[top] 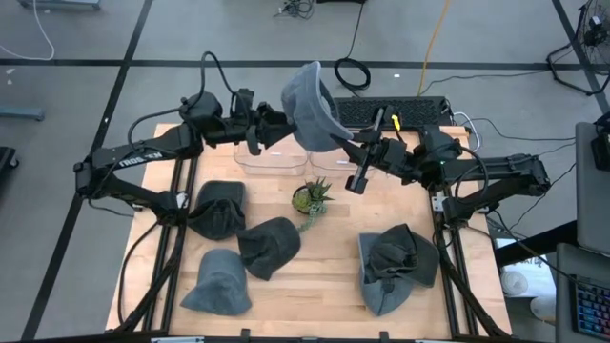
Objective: Pick & Place hat
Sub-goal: Put the top gray cap into the left transparent bin
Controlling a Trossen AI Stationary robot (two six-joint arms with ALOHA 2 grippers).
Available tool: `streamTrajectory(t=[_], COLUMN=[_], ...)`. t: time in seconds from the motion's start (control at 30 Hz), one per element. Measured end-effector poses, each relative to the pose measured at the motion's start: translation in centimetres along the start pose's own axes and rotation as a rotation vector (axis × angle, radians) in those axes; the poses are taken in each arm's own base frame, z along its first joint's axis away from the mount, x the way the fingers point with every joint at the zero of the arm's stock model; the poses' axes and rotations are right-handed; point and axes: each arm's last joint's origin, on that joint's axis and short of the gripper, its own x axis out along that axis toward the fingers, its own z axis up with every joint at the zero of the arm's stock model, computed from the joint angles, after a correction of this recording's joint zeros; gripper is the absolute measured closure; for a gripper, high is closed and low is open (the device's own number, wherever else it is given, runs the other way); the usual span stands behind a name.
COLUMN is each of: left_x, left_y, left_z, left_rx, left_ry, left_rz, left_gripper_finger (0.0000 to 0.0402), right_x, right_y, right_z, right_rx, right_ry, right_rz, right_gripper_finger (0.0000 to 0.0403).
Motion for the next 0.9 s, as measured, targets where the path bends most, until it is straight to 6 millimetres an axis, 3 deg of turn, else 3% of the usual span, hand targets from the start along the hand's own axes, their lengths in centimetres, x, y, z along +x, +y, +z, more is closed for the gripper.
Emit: streamTrajectory(t=[0.43,0.73,0.9], left_x=[0.0,-0.1,-1.8], left_y=[0.0,-0.3,-1.4], left_z=[-0.1,-0.1,1.2], left_rx=[-0.015,0.006,0.024], left_ry=[0.015,0.054,0.017], left_rz=[-0.017,-0.082,-0.115], left_gripper_finger=[0.0376,0.0376,0.0376], right_x=[0.0,-0.1,-0.2], right_y=[0.0,0.4,0.8], right_z=[-0.1,-0.4,-0.3], right_rx=[0.017,-0.007,-0.040], right_ry=[0.007,0.050,0.075], right_rz=[0.004,0.029,0.030], right_gripper_finger=[0.0403,0.0399,0.0372])
